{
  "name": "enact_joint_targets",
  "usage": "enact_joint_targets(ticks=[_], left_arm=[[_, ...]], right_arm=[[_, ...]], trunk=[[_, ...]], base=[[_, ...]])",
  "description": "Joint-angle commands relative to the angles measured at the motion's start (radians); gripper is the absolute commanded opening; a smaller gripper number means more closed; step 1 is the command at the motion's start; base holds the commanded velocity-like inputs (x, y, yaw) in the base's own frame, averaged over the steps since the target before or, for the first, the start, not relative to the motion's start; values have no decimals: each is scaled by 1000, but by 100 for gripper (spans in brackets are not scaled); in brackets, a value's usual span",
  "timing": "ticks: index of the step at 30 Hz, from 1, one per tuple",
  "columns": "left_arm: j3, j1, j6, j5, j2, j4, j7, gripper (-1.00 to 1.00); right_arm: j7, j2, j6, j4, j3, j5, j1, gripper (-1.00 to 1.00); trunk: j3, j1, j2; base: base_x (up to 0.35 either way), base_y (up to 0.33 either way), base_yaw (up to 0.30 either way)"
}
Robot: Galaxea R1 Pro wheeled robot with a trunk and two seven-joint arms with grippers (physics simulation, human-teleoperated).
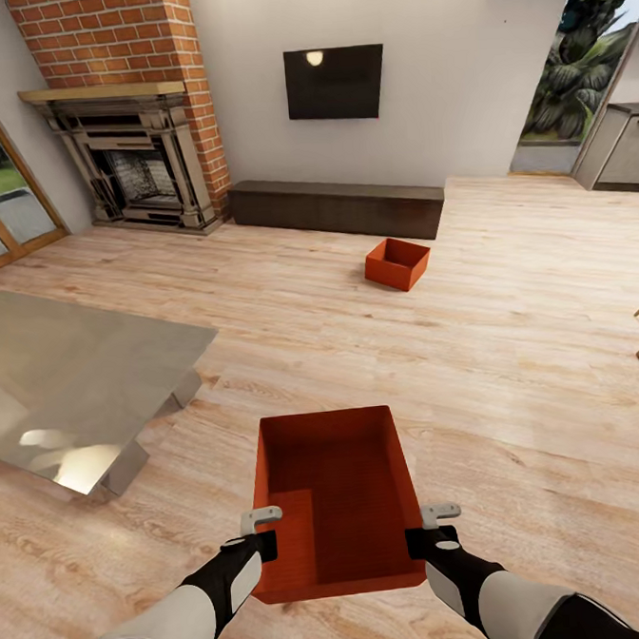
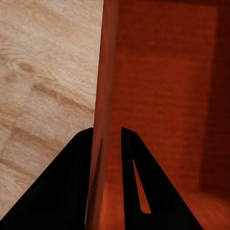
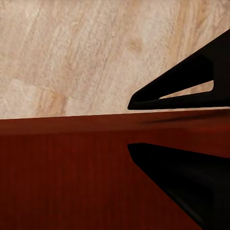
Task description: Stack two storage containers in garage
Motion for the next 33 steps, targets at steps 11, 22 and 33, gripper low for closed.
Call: enact_joint_targets(ticks=[11, 22, 33], left_arm=[[-11, 1, 3, 25, 1, 2, 9, -100], [-11, 1, 3, 25, 1, 2, 9, -100], [-11, 1, 3, 25, 1, 2, 9, -100]], right_arm=[[22, 2, -11, -23, -11, 3, -1, -100], [21, 3, -11, -23, -12, 3, -1, -100], [20, 3, -11, -23, -12, 3, -1, -100]], trunk=[[6, 0, -1], [23, 0, -1], [41, 0, -1]], base=[[0, 0, 0], [0, 0, 0], [0, 0, 0]])
